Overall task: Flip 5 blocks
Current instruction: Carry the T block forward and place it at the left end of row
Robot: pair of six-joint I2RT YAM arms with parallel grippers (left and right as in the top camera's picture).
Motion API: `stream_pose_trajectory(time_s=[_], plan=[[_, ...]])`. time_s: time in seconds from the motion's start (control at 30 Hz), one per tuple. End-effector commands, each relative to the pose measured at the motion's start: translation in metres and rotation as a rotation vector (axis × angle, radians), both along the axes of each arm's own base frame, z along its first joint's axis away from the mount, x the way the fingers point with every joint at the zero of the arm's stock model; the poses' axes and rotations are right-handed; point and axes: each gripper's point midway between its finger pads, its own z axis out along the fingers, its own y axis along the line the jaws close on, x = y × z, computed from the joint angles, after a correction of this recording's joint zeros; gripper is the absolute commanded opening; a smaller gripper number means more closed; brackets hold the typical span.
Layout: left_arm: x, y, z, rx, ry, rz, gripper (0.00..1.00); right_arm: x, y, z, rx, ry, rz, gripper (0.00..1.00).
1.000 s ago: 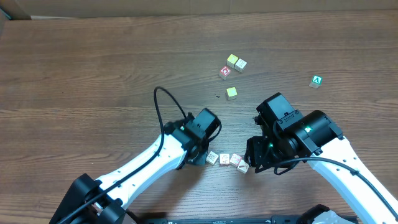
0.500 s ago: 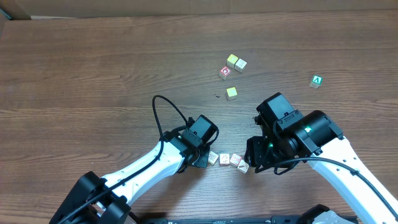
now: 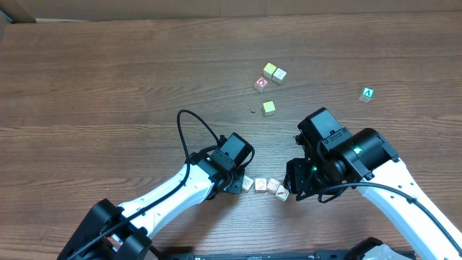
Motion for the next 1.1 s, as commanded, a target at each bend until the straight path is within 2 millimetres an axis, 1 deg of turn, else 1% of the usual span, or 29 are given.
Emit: stream_pose_trajectory(time_s=[0.0, 0.1, 0.27, 0.4, 0.43, 0.53, 0.67, 0.7, 0.73, 0.8, 0.83, 0.87, 0.97, 1.07], plan=[[0.007, 0.004, 0.004, 0.008, -0.028, 0.014, 0.42, 0.005, 0.003, 0.012, 0.026, -0.044, 0.004, 0.57], [0.012, 0.005, 0.007, -0.004, -0.032, 0.025, 0.43, 0.005, 0.003, 0.012, 0.026, -0.044, 0.004, 0.57], [0.01, -0.001, 0.008, -0.032, -0.014, 0.004, 0.42, 0.005, 0.003, 0.012, 0.026, -0.044, 0.004, 0.57], [0.013, 0.002, 0.012, -0.023, -0.027, -0.01, 0.37, 0.005, 0.003, 0.012, 0.026, -0.044, 0.004, 0.57], [0.016, 0.005, 0.015, -0.016, -0.038, 0.0, 0.38, 0.005, 0.003, 0.012, 0.026, -0.044, 0.004, 0.57], [0.027, 0.011, 0.033, -0.031, -0.076, 0.031, 0.38, 0.005, 0.003, 0.012, 0.026, -0.044, 0.004, 0.57], [0.039, 0.019, 0.064, -0.06, -0.14, 0.067, 0.46, 0.005, 0.003, 0.012, 0.026, -0.044, 0.004, 0.57], [0.04, 0.023, 0.068, -0.056, -0.152, 0.073, 0.45, 0.005, 0.003, 0.012, 0.026, -0.044, 0.004, 0.57], [0.038, 0.035, 0.071, -0.03, -0.152, 0.103, 0.41, 0.005, 0.003, 0.012, 0.026, -0.044, 0.004, 0.57], [0.031, 0.048, 0.067, 0.0, -0.109, 0.135, 0.21, 0.004, 0.003, 0.012, 0.025, -0.042, 0.006, 0.57], [0.026, 0.056, 0.061, 0.026, -0.072, 0.153, 0.1, 0.004, 0.002, 0.012, 0.024, -0.04, 0.005, 0.57], [0.021, 0.062, 0.057, 0.043, -0.045, 0.169, 0.05, 0.004, 0.002, 0.012, 0.024, -0.039, 0.006, 0.57], [0.008, 0.074, 0.037, 0.079, 0.047, 0.193, 0.04, 0.003, 0.002, 0.011, 0.022, -0.038, 0.006, 0.57], [0.002, 0.075, 0.017, 0.102, 0.103, 0.176, 0.04, 0.003, 0.002, 0.011, 0.022, -0.037, 0.006, 0.57]])
